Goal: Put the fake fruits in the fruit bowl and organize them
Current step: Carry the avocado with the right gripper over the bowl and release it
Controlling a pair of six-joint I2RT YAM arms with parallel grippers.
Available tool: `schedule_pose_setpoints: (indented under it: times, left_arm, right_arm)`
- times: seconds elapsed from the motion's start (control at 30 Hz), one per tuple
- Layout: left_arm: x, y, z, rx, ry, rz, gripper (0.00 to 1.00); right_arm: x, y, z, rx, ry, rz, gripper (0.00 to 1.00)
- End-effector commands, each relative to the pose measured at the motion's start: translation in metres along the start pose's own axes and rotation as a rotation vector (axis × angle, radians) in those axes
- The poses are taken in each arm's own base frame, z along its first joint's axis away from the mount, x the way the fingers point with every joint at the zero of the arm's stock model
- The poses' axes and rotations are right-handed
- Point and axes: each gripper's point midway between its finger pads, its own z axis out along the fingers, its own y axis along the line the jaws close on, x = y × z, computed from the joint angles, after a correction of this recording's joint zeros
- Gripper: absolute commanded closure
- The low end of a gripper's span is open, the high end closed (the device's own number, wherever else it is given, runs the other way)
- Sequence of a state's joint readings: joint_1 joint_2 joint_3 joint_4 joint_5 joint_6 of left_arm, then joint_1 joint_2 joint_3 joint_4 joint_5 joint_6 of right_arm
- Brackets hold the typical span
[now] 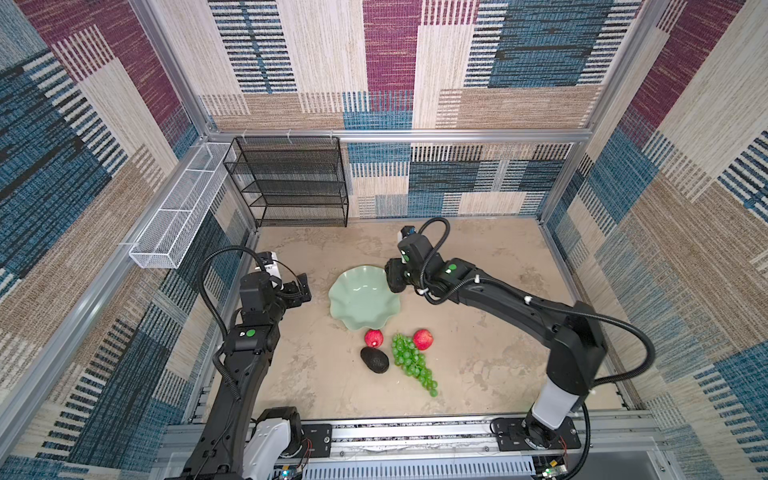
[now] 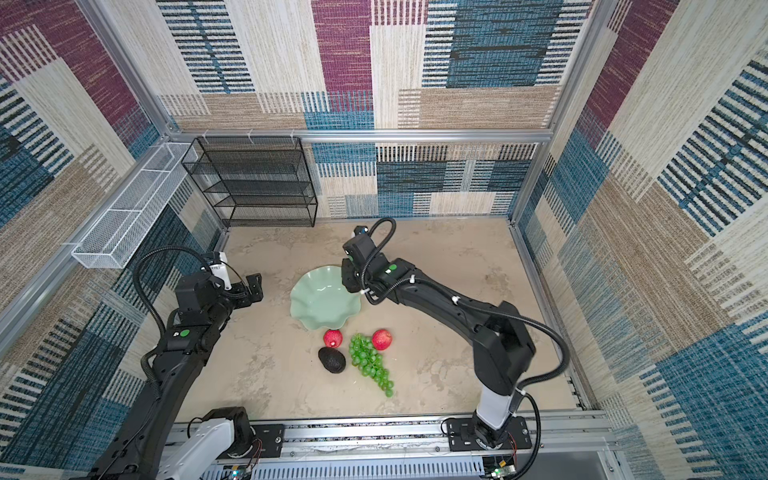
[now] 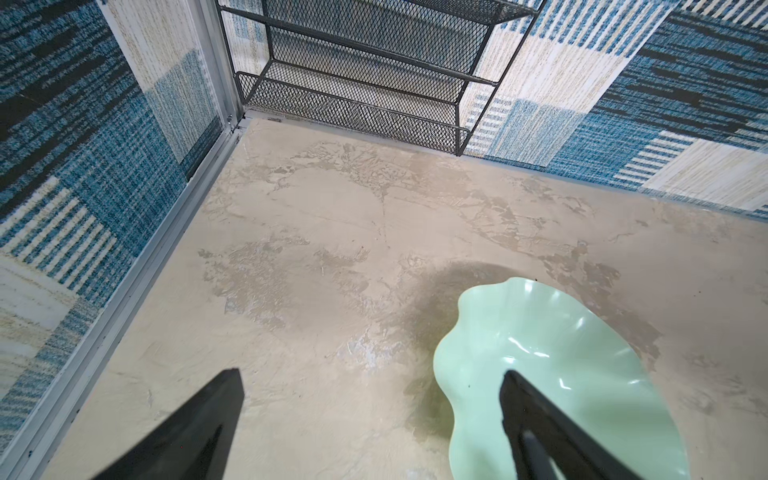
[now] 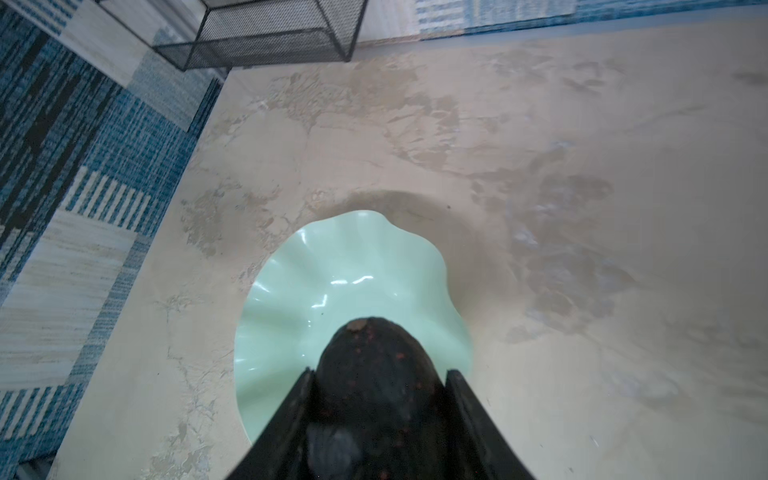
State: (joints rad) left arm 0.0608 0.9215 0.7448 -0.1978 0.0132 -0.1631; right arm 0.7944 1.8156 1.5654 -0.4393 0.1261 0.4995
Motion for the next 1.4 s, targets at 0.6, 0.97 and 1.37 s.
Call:
schedule_pose_setpoints:
  times: [0.6,0.97,1.37]
  left_arm:
    - [-0.008,0.007,-0.002,-0.028,-0.023,-0.034,0.01]
    - [-0.009,0.015,-0.004,-0.070,-0.028,-0.047,0.01]
    - [0.005,0.014,-0.014,-0.071,0.073,-0.095,0.07]
  right_arm:
    - [0.067,0.033,0.126,-0.163,0.274,-0.162,0.63]
    - [0.105,0.013,0.144,-0.119,0.340,-0.162,0.56]
    - [0.051,0.036,0.116,-0.164,0.220,-0.161,0.28]
